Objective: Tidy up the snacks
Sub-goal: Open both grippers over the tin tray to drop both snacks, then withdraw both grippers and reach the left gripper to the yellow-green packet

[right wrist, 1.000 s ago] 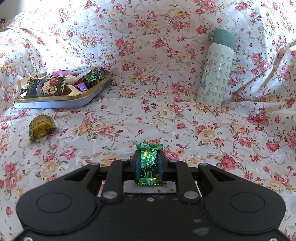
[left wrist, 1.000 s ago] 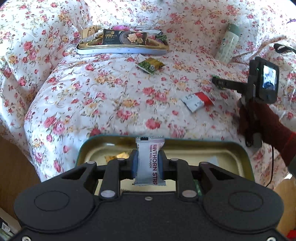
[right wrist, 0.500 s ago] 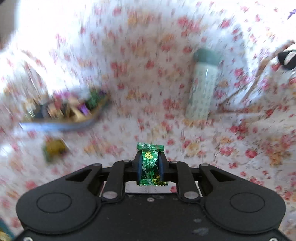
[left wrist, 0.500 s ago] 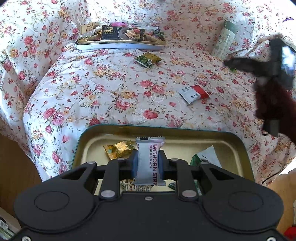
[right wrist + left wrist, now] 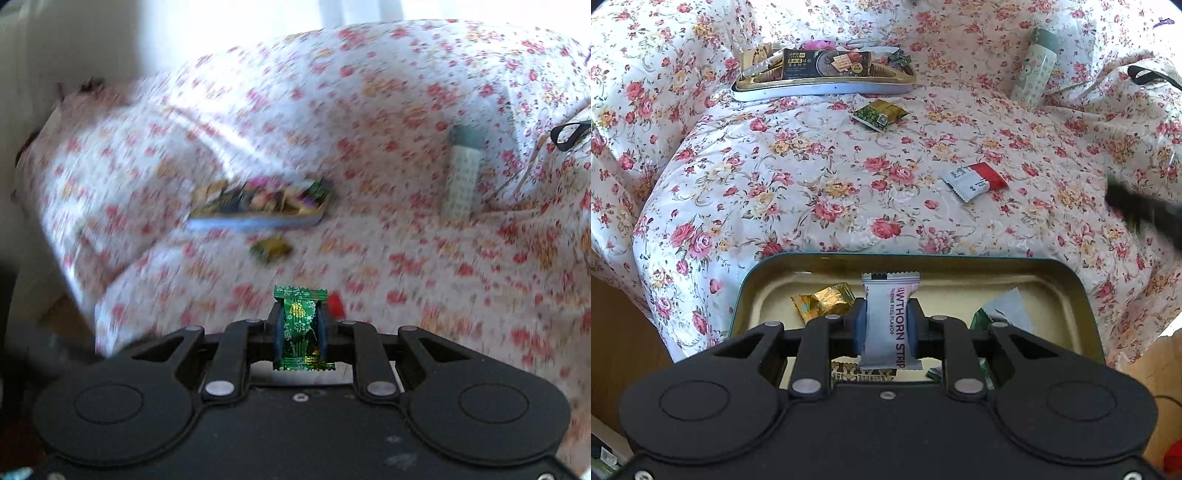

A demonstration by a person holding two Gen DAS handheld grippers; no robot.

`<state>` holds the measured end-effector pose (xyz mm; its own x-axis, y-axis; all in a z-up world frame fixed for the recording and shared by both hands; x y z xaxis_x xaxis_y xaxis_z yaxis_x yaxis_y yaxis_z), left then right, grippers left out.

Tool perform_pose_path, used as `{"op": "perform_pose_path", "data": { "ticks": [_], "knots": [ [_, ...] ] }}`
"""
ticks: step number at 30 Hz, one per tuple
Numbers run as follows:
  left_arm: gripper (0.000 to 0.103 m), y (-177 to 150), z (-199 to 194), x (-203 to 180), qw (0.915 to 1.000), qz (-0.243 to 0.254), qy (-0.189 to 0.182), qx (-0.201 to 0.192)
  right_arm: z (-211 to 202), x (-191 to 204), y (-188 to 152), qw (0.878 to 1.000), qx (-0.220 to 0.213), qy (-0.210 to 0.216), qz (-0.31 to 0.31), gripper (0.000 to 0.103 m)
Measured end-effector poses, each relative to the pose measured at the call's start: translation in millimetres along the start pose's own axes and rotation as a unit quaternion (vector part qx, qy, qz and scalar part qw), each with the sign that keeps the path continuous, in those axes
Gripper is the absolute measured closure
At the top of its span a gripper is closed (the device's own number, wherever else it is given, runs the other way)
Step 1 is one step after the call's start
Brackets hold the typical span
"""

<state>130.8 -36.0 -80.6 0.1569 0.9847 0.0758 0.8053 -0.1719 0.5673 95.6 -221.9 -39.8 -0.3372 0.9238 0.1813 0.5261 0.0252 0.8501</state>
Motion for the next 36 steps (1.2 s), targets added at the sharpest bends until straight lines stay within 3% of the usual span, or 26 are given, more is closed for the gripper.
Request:
{"op": "perform_pose_path", "data": {
  "ticks": [8,16,36],
  "knots": [
    [0.073,-0.3,2.3,-3.1,0.9999,0.01,0.007,0.004,-10.2,29.8,-35.4,1.0,0.021,0.006,-0.002,0.084],
    [0.067,1.3,-2.5,-2.0,1.0,0.003,-0.007,-0.002,-6.9,23.3,-33.1,0.999,0.021,0.018,0.029,0.077],
    [0.058,-5.2,0.3,-0.7,0.9997,0.02,0.01,-0.005,7.2,17.7,-44.7,0.996,0.041,0.03,0.073,0.073]
  ]
}}
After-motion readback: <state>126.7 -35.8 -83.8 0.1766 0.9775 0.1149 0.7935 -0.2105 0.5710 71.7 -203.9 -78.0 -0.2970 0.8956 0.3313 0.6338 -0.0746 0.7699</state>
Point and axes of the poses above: each gripper's, at about its wrist camera, not at the fingertips, and z roughly the way its jaws point, x to its left, y to its top, the point moved 7 cm from there along z, roughly the way its jaws point, and after that the axes turned 13 degrees about y, right-handed, at the moved point
